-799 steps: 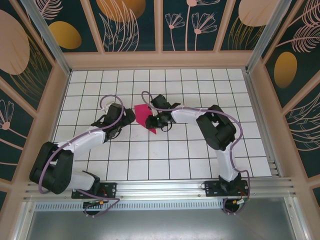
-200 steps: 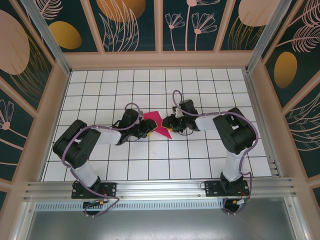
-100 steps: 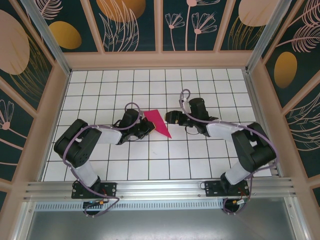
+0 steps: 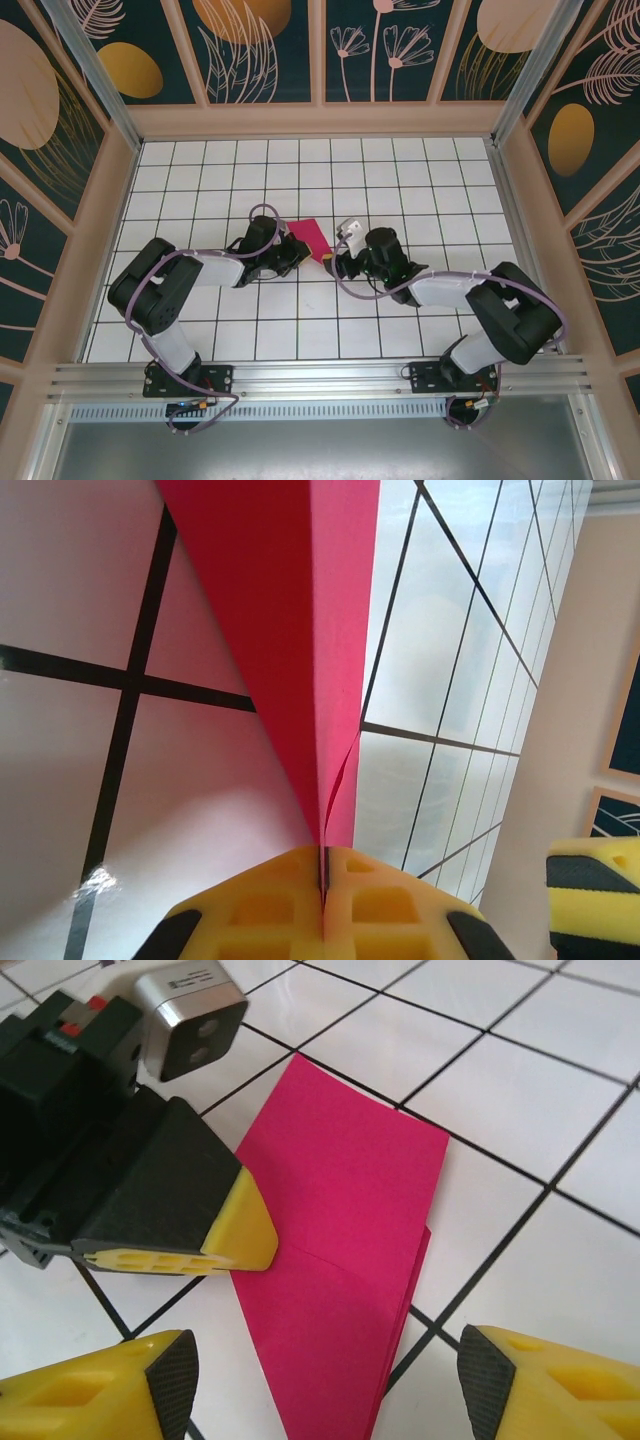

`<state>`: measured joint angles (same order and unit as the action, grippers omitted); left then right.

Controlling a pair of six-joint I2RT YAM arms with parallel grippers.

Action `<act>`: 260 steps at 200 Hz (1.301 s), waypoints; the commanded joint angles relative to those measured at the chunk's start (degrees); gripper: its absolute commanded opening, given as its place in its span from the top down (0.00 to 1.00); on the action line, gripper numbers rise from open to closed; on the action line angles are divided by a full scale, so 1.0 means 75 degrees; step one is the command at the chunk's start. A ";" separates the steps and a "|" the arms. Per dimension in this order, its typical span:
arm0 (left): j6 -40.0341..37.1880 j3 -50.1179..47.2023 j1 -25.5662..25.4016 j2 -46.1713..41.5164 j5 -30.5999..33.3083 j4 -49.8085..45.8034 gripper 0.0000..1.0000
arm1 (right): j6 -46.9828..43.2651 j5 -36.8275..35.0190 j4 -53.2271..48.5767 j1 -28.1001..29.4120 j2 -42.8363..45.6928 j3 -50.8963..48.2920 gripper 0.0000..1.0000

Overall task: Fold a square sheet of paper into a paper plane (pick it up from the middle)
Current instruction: Fold the wing for the fifth time at the center of the table.

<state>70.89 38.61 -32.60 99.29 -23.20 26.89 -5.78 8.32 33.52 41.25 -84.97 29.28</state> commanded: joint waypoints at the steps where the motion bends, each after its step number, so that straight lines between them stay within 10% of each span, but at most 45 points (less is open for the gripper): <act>1: 0.0242 0.0229 -0.0013 -0.0095 -0.0029 -0.0322 0.95 | -0.1155 -0.0393 0.0956 0.0240 -0.0386 -0.0181 0.28; 260: 0.0330 0.0695 -0.0010 -0.0383 -0.0047 -0.1150 0.91 | -0.3282 -0.1004 0.2913 0.0781 -0.2791 0.0548 0.70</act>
<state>72.75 42.39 -32.60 98.26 -23.38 20.23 -28.91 0.45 52.49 46.59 -104.62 31.81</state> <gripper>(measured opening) 0.084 0.305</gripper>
